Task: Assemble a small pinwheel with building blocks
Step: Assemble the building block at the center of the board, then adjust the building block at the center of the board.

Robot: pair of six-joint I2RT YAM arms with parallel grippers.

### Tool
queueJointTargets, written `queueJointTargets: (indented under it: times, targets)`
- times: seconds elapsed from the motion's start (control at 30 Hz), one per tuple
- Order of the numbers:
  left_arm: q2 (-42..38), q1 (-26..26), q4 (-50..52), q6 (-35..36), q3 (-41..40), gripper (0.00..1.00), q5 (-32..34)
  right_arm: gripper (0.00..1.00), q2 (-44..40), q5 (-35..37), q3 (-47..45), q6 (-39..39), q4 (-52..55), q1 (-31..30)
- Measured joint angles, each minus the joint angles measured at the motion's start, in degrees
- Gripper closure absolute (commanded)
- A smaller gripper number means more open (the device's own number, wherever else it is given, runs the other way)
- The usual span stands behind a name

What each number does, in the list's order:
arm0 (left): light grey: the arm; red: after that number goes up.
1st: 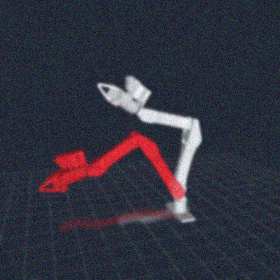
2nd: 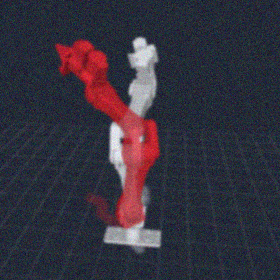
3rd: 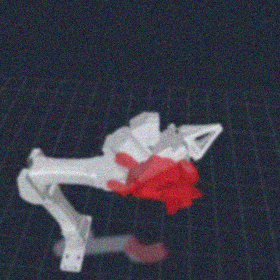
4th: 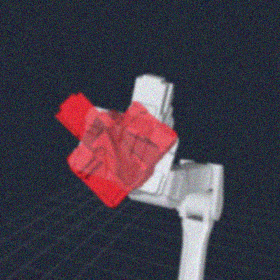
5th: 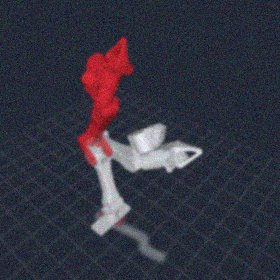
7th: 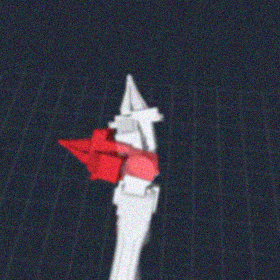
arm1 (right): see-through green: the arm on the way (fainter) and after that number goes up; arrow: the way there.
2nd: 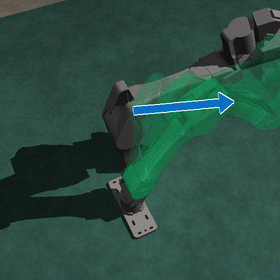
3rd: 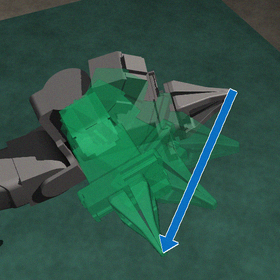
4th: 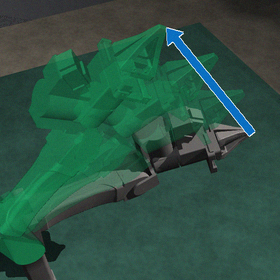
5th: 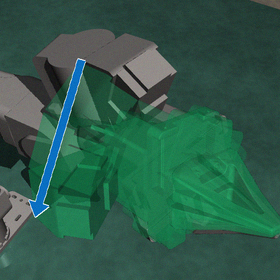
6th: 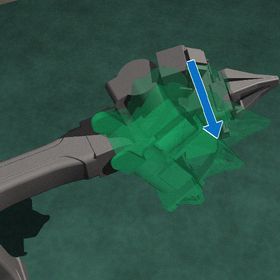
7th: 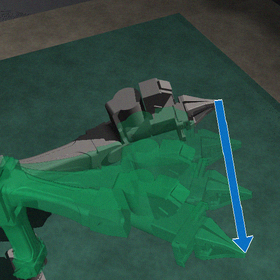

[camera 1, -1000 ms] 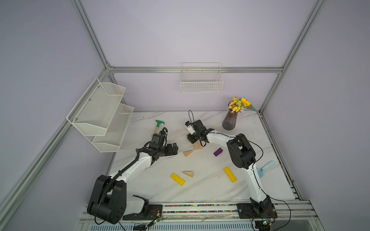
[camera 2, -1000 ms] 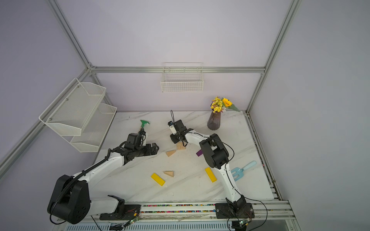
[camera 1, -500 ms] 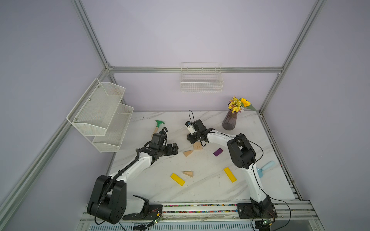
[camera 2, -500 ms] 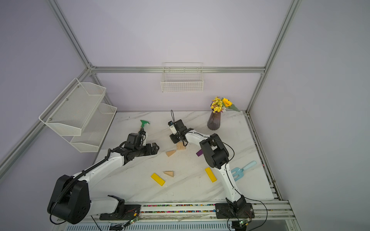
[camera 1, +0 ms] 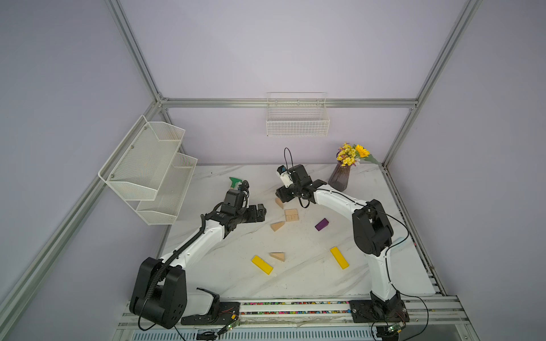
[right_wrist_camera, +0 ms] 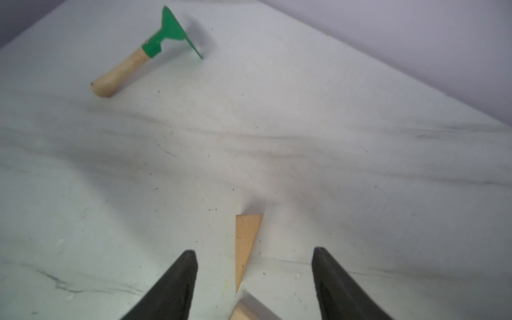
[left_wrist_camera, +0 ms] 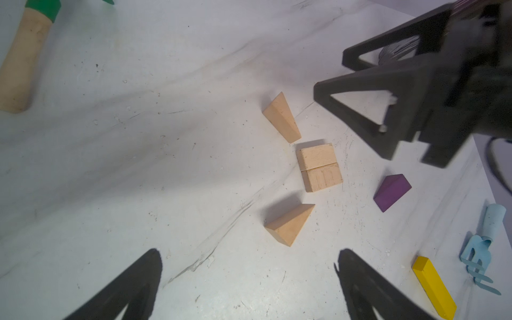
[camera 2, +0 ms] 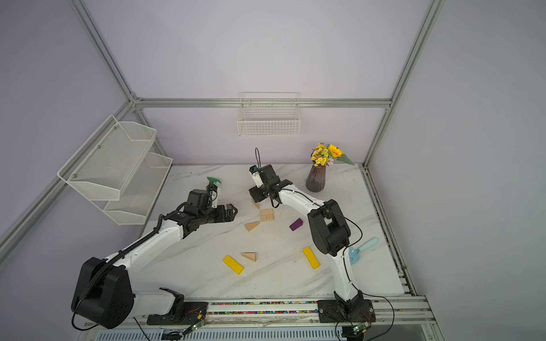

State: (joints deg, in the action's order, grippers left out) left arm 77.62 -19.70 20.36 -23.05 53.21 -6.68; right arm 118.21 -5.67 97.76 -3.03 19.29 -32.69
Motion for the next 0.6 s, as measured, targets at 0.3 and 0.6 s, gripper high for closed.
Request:
queueJointTargets:
  times: [0.3,0.6]
  targets:
    - [15.06,-10.95,3.80,7.23,16.06,0.00,1.40,0.28,-26.45,2.75,-20.96,14.67,-3.30,8.52]
    - [35.87,-21.99,11.26,15.02,37.51,0.02,0.68,0.35,-39.36,3.85,-40.85,28.92,-1.90,15.96]
